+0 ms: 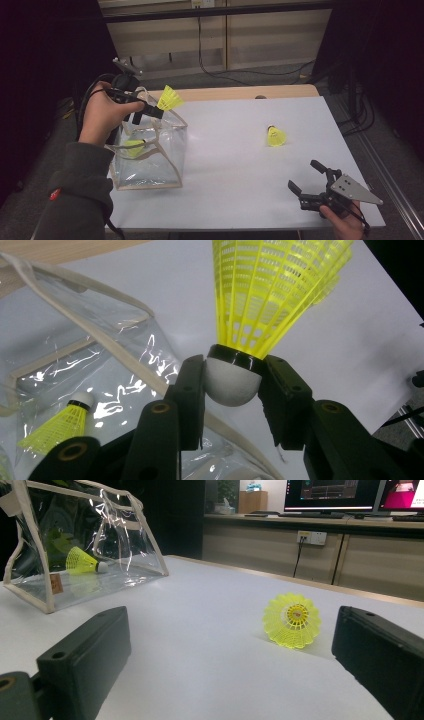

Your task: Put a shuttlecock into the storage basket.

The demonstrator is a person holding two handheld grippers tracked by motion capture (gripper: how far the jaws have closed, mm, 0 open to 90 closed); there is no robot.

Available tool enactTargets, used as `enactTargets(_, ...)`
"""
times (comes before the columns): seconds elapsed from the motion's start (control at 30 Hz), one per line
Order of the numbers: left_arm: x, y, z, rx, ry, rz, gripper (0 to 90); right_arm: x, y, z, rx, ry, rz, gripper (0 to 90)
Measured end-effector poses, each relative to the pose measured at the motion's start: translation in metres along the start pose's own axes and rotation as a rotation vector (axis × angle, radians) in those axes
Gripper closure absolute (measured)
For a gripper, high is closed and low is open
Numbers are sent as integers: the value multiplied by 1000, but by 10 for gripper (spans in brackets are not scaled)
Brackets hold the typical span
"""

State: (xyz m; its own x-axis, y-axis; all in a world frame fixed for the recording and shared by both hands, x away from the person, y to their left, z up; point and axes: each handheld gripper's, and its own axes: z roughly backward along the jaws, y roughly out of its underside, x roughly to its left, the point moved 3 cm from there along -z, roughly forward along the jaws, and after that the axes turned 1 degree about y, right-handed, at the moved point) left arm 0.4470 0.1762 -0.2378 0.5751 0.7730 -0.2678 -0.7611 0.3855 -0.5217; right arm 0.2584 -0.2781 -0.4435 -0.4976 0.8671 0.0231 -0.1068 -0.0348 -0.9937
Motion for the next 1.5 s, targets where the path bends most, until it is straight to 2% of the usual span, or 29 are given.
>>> enactTargets(0.17, 6, 2, 0, -15, -26, 19, 630, 0, 0, 0, 1, 0, 0, 21)
enactTargets(0.7, 20, 6, 4, -47, -56, 72, 630, 0, 0, 0, 2, -1, -1, 21)
enactTargets(1.5, 39, 13, 12, -101, -125, 140, 630, 1, 0, -1, 3, -1, -1, 21)
